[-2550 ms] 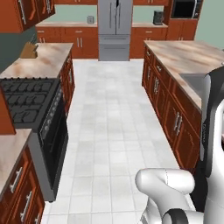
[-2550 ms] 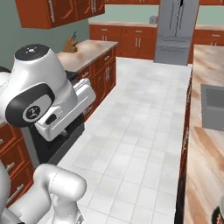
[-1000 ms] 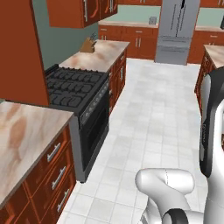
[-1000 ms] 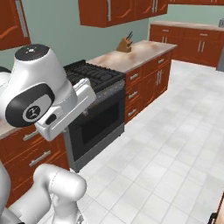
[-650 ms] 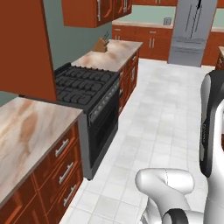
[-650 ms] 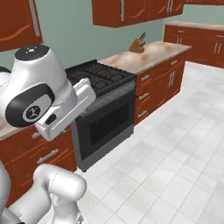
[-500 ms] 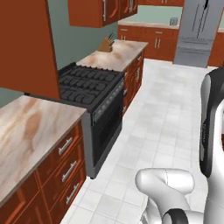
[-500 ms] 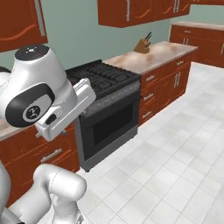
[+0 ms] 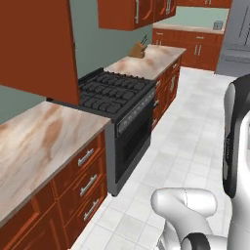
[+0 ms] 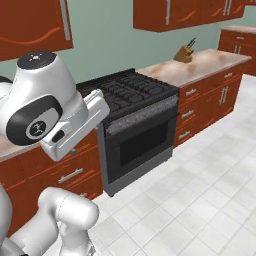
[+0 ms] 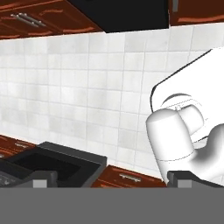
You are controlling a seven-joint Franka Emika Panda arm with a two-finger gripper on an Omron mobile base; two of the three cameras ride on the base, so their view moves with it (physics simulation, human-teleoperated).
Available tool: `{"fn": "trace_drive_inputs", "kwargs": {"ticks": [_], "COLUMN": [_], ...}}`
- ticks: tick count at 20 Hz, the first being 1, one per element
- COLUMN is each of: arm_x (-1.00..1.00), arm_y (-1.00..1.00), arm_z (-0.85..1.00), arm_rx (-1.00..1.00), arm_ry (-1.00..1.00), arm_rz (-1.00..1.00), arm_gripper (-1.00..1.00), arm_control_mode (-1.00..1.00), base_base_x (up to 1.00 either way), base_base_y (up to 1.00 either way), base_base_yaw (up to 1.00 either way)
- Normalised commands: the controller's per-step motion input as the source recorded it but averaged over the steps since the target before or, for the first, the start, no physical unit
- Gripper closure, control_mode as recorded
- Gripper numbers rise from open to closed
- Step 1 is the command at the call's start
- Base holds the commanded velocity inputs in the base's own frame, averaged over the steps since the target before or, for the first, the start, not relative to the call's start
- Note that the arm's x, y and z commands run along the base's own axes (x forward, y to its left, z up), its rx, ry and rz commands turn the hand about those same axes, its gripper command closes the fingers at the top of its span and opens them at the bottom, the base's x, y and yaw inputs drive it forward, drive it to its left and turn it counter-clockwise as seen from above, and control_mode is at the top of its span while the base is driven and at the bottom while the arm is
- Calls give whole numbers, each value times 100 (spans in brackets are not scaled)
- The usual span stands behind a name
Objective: Move the bowls from the cabinet to the plates on the dining table.
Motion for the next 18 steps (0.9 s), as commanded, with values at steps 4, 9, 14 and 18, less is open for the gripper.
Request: {"fn": "trace_drive_inputs", "kwargs": {"ticks": [4,9,14,18], "arm_x": [0,0,0,0], "arm_y": [0,0,0,0], "arm_z": [0,0,0,0], "arm_rx": [0,0,0,0], "arm_ry": [0,0,0,0], "arm_rz": [0,0,0,0], "arm_gripper": [-100,-100,-100,-100], "arm_control_mode": [100,100,100,100], "base_base_x": [-4,-1,0,0], "base_base_y": [-8,-8,-7,-8], "base_base_yaw": [22,23,23,22]}}
